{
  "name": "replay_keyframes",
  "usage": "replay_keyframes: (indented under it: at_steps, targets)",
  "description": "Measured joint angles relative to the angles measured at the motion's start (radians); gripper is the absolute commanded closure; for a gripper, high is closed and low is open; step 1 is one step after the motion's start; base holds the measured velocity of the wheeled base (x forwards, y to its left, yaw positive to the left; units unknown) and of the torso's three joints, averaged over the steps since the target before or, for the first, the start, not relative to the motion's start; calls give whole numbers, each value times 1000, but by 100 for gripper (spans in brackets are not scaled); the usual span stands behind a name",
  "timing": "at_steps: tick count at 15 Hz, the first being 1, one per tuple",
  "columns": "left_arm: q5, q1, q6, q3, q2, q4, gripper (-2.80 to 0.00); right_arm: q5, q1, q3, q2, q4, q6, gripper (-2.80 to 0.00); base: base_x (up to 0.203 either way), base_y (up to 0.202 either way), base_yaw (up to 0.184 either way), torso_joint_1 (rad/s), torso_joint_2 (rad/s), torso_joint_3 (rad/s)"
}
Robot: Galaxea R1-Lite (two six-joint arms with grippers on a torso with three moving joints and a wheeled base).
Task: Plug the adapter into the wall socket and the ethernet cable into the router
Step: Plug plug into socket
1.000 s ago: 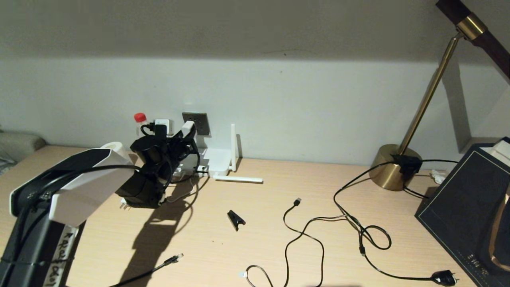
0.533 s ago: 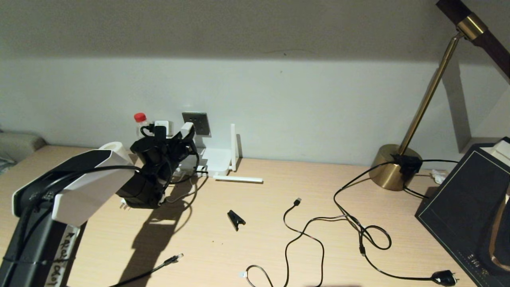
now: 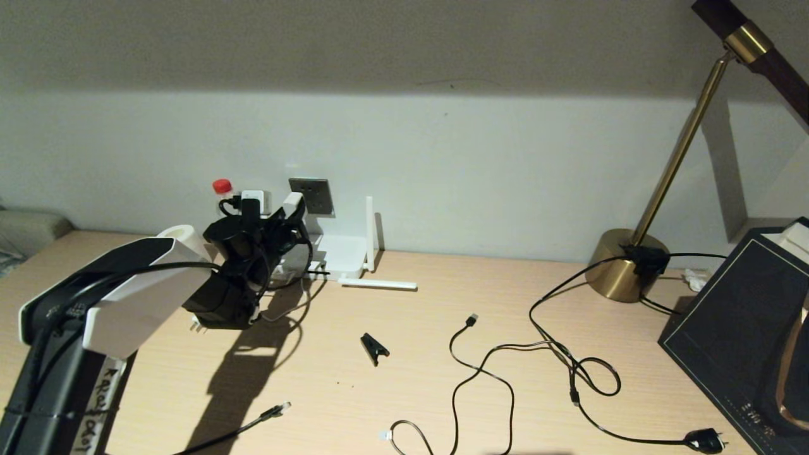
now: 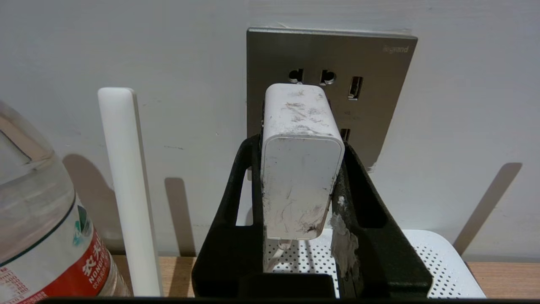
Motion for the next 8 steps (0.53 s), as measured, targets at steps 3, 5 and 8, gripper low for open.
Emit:
replay_keyframes:
  at_steps: [3, 5, 8]
  targets:
    - [-1, 4, 0, -1, 2, 0, 0, 0, 0, 0, 0, 0, 0, 0, 0, 0, 0, 0, 0, 0]
    - [-1, 2, 0, -1, 2, 0, 0, 0, 0, 0, 0, 0, 0, 0, 0, 0, 0, 0, 0, 0]
    - [0, 2, 0, -2, 3, 0, 0, 0, 0, 0, 0, 0, 0, 0, 0, 0, 0, 0, 0, 0]
